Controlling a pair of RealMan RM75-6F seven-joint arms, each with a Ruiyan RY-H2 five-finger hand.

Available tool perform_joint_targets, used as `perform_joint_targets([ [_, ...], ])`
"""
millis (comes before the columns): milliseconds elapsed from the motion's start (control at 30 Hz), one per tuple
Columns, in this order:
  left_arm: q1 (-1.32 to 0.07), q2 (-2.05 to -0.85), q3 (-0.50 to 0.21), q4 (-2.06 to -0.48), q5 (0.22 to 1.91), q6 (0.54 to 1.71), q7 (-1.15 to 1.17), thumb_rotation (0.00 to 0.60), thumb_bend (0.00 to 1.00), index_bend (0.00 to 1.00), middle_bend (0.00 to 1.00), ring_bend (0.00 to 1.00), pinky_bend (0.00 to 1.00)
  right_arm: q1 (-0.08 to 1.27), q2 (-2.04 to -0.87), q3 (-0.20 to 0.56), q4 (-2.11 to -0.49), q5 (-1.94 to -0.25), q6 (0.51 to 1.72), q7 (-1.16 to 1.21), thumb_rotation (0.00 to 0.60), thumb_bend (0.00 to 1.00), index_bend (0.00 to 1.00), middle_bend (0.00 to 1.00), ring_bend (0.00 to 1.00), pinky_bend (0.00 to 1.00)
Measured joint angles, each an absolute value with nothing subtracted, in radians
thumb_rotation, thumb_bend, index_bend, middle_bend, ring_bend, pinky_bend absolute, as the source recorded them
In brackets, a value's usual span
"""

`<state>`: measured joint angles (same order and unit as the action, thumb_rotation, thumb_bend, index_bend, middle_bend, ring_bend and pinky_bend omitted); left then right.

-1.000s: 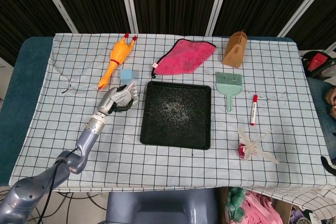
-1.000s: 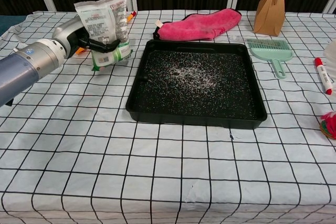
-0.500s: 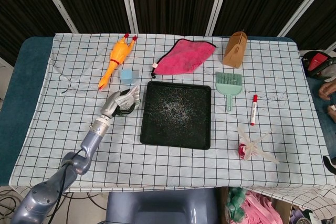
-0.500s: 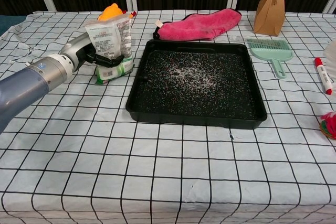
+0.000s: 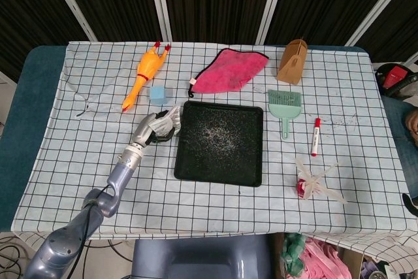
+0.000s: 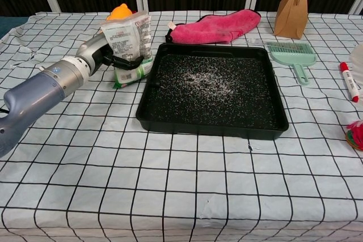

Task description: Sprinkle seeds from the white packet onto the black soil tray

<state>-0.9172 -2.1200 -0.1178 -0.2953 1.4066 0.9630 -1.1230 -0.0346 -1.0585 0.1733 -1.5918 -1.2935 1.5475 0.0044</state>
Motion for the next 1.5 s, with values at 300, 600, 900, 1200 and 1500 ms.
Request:
perform_joint_targets([
  [300,-0.913,-2.12,-0.111,-0.283,1.422,0.931,-1.123,0.6,0.4,0.28,0.3,0.19,0.29,-0.035,-1.057,0.172,-1.595,-1.295,1.547,0.005,0.6,0.2,0.26,0.04,0.15,0.33],
  [600,-0.909,-2.091,-0.097,-0.301,1.443,0.909,-1.095,0.6,0.3,0.08,0.08,0.0,0.1,-0.03,-1.063,0.17,-1.596,-1.302,1.542,-0.002,0.6,0.2,0.26,0.04,0.15,0.33],
  [900,-0.889,-2.045,-0.095,-0.377,1.454,0.949,-1.054,0.6,0.3,0.07,0.06,0.0,0.08,-0.016,-1.073,0.16,-1.591,-1.318,1.526,-0.015,0.6,0.2,0.26,0.04,0.15,0.33],
  [1200,-0.861,-1.954,-0.098,-0.541,1.459,0.991,-0.987,0.6,0.3,0.07,0.06,0.0,0.08,-0.026,-1.065,0.163,-1.594,-1.317,1.545,-0.006,0.6,0.2,0.26,0.04,0.15,0.33],
  [1500,-0.799,-1.774,-0.103,-0.874,1.44,1.029,-0.791,0.6,0.3,0.05,0.04,0.0,0.0,-0.035,-1.059,0.167,-1.603,-1.32,1.566,0.001,0.6,0.2,0.26,0.04,0.15,0.33],
])
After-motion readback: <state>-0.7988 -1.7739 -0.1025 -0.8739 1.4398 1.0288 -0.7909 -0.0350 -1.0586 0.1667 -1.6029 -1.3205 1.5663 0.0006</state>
